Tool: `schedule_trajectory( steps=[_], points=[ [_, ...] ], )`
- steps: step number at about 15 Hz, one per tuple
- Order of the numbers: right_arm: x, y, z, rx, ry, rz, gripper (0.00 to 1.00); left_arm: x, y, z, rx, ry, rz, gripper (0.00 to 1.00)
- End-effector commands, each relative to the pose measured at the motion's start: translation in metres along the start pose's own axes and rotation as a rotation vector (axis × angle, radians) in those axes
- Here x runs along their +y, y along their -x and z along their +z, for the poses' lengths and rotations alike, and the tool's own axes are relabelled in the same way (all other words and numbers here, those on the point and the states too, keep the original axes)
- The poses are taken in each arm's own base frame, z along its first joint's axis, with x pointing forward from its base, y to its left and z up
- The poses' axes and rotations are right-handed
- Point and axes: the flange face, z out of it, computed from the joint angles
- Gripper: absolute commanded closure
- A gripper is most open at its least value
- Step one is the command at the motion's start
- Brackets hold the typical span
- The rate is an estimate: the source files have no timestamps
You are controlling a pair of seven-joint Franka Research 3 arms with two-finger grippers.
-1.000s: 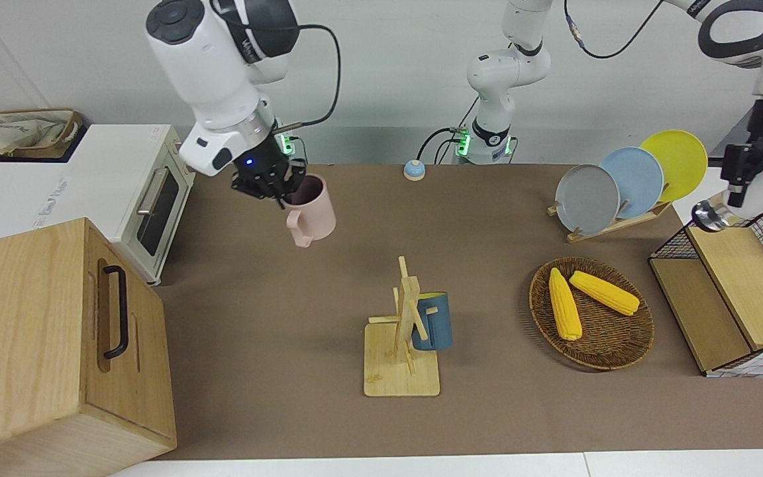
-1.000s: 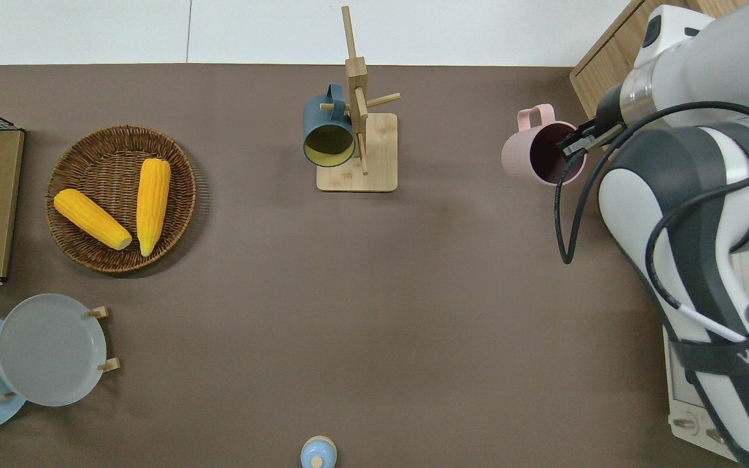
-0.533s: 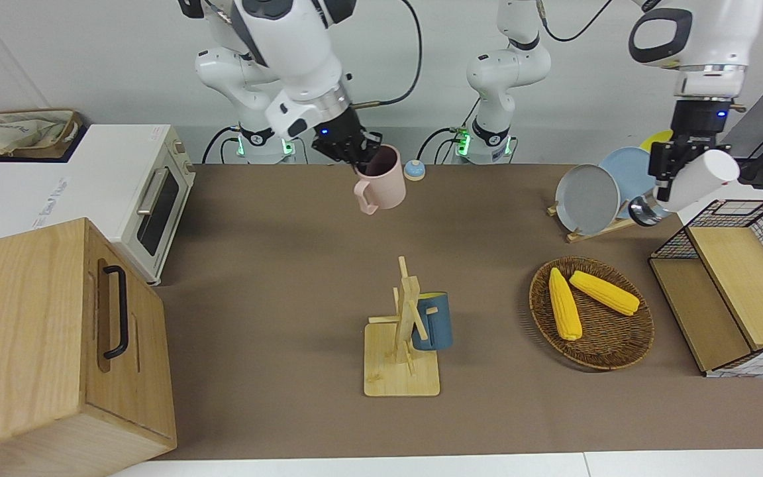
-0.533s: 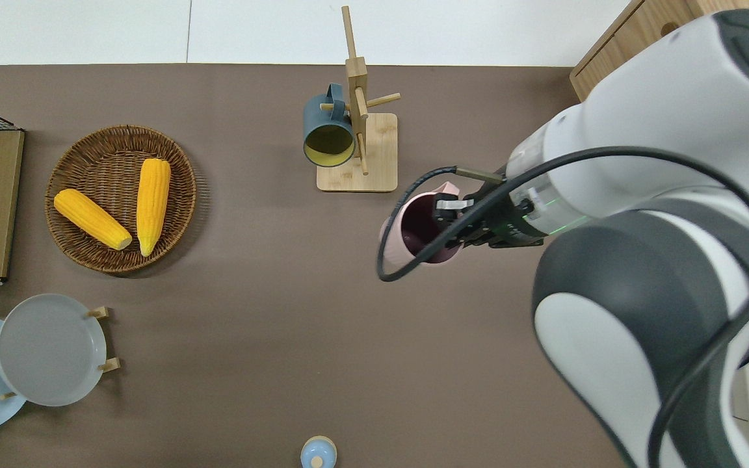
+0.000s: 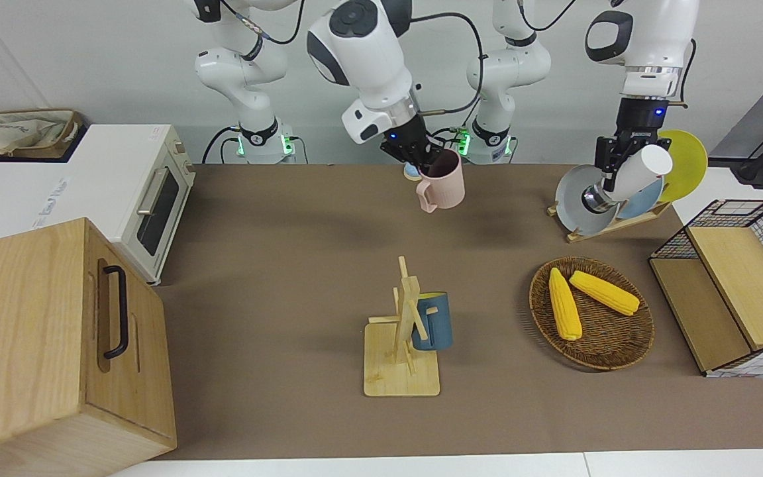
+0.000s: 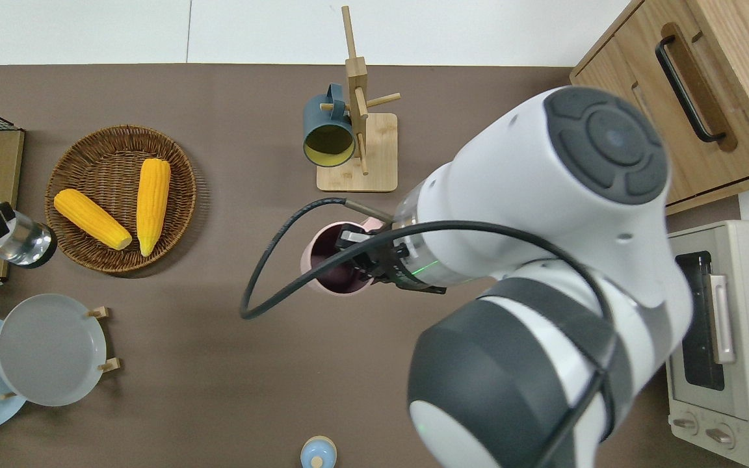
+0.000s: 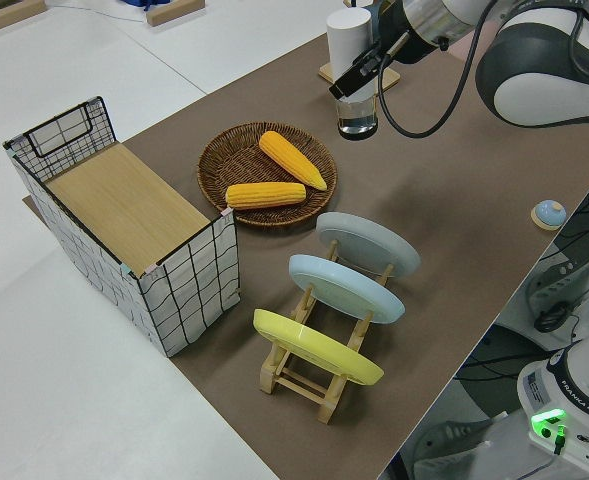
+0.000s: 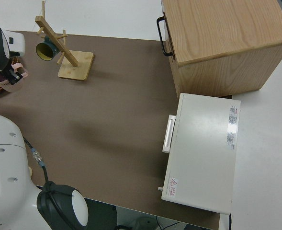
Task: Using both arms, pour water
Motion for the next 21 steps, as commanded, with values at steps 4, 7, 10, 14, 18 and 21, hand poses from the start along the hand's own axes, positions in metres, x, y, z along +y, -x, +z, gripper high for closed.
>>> schedule_trajectory(
  steps=[4,7,10,14,18,21],
  points=[
    [-0.027,0.011,0.104,0.012,-0.009,0.027,1.0,0.031,0.043,0.003,0.022,-0.038,0.005,1.0],
    [-0.037,0.015,0.153,0.049,-0.001,0.03,1.0,0.043,0.058,0.015,0.015,-0.043,0.001,1.0],
    [-0.04,0.021,0.181,0.068,0.023,-0.003,1.0,0.043,0.071,0.023,-0.007,-0.045,0.005,1.0],
    [-0.039,0.023,0.194,0.067,0.038,-0.012,1.0,0.045,0.084,0.033,-0.031,-0.045,0.01,1.0],
    [-0.042,0.022,0.217,0.083,0.02,-0.026,1.0,0.045,0.087,0.035,-0.038,-0.044,0.011,1.0],
    [-0.042,0.018,0.23,0.099,0.011,-0.019,1.0,0.044,0.087,0.037,-0.042,-0.043,0.008,1.0]
  ],
)
